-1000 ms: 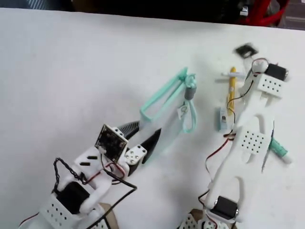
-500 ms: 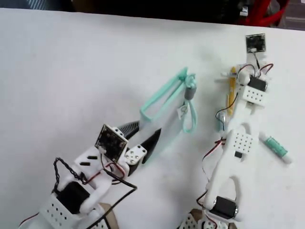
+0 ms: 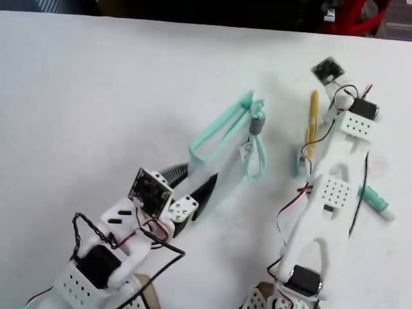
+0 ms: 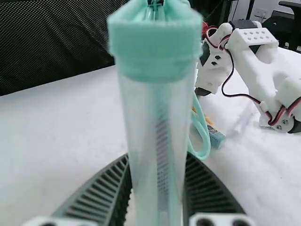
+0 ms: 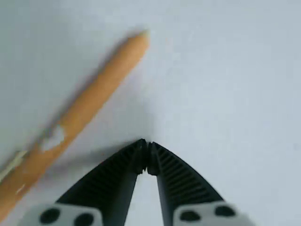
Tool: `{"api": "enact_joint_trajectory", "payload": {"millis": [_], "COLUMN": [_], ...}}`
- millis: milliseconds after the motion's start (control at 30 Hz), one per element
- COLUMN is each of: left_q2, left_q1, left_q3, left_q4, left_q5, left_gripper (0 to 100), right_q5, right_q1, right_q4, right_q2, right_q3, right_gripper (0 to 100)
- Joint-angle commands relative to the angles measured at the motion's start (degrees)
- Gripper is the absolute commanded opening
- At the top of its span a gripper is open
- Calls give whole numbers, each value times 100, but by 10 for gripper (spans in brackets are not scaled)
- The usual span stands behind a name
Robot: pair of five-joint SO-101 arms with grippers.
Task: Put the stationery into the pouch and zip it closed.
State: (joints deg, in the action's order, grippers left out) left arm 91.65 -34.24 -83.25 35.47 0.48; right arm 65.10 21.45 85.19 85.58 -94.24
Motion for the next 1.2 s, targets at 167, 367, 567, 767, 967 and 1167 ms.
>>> {"api": "enact_joint_trajectory", "payload": {"millis": [167, 367, 567, 767, 967, 1167], "left_q2": [57, 57, 57, 57, 57, 57], "left_q1": [40, 40, 40, 40, 40, 171], "left_q3": [35, 35, 35, 35, 35, 141], "left_q4": [-141, -141, -141, -123, -97, -35], "left_q5": [-70, -70, -70, -70, -70, -70], "left_gripper": [135, 135, 135, 135, 135, 135], "right_q5": [422, -1916, -2593, -2549, -2022, -1591], "right_q1": [374, 734, 1358, 2097, 2721, 3275], "right_q4": [1314, 1332, 1358, 1367, 1367, 1376], "right_q2": [-919, -2404, -3530, -3969, -4127, -4330], "right_q3": [-9, 0, 70, 70, 70, 79], "right_gripper": [18, 18, 18, 18, 18, 18]}}
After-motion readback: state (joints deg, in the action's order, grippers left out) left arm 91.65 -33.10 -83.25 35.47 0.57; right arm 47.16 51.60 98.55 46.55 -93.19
